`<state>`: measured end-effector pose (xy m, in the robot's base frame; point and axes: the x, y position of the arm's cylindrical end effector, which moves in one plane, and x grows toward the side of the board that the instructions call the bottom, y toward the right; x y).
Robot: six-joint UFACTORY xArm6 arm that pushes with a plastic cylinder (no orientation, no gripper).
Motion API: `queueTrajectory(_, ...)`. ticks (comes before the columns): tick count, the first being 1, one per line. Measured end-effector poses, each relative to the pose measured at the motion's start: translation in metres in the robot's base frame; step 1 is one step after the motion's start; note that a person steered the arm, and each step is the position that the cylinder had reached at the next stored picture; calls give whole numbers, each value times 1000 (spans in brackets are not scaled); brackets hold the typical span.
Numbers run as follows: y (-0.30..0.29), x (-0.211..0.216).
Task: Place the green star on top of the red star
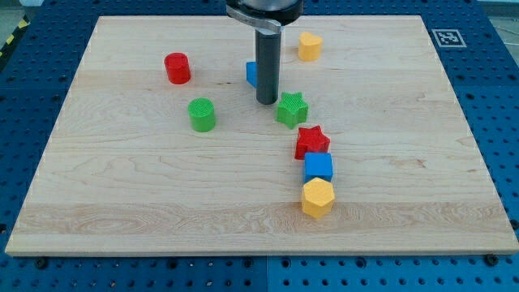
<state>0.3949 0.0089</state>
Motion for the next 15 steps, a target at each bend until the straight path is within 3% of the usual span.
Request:
queueTrajectory(10, 53, 19)
queueTrajectory(13, 37, 8)
queueTrajectory(15, 6, 37)
